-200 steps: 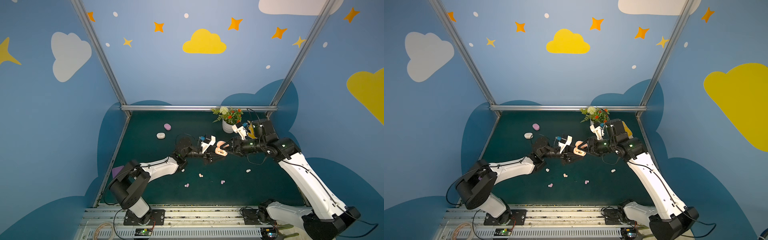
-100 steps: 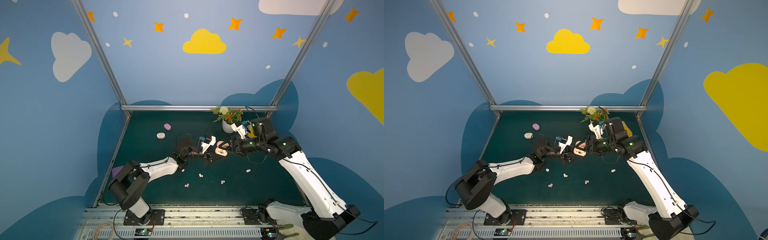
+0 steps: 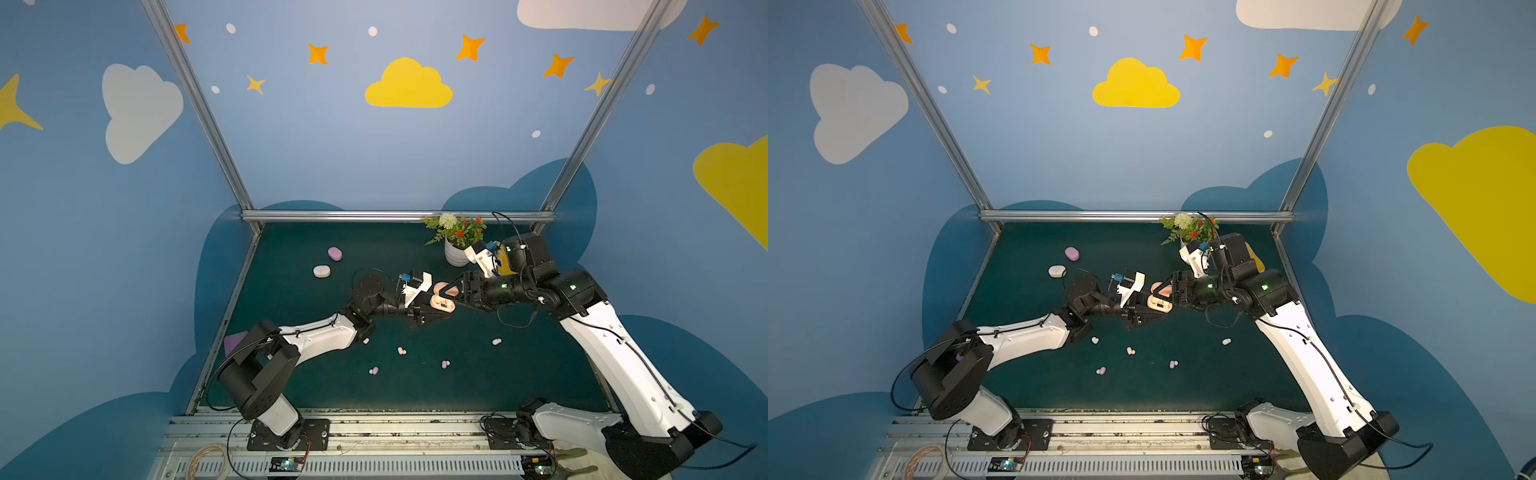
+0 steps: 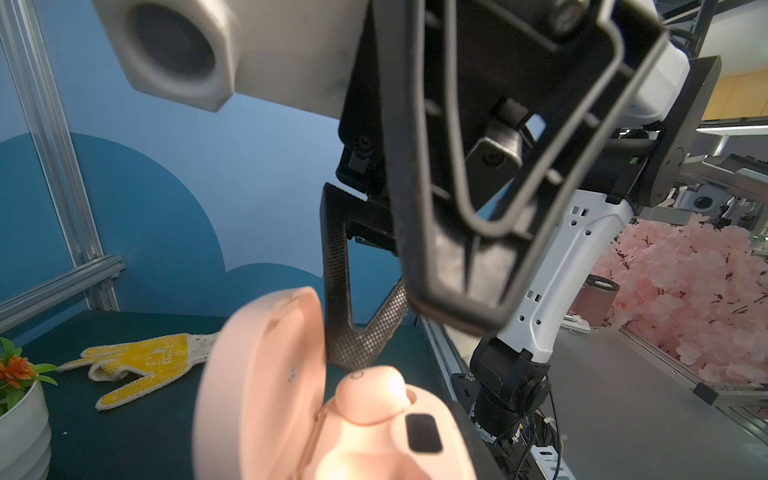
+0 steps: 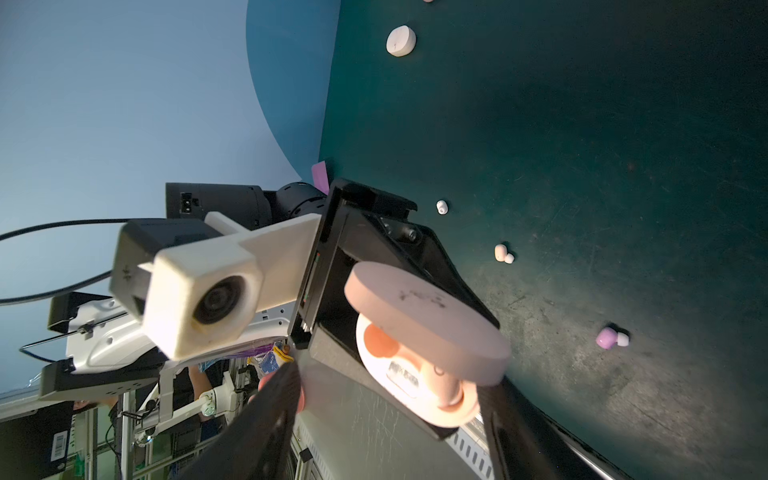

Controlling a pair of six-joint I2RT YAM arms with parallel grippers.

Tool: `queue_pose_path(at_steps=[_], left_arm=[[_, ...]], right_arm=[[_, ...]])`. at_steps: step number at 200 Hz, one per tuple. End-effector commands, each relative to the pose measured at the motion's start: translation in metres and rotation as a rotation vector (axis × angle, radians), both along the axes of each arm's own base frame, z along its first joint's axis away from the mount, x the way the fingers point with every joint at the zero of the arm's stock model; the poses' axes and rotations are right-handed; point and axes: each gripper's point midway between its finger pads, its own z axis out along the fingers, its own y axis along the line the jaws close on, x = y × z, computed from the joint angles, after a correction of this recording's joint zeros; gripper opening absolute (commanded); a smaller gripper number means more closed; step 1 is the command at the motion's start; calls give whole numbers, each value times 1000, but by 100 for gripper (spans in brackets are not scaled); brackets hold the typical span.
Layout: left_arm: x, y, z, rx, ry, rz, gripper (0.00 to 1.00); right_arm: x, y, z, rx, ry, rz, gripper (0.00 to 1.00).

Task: Insert the wireless bluetooth earbuds into the charging case

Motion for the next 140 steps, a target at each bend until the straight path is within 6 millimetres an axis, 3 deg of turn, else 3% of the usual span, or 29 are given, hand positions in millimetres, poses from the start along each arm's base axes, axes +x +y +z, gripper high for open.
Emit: queue_pose_path(at_steps=[1, 71, 140], left_arm=[[-18, 5, 11, -33, -76, -48, 4], [-8, 36, 10, 10, -127, 102, 4], [-3, 75, 13, 65, -153, 257, 4]], right_arm=[[4, -2, 9, -12, -66, -11, 71], [-23, 0, 6, -24, -57, 34, 71], [-35, 1, -19, -44, -35, 31, 71]])
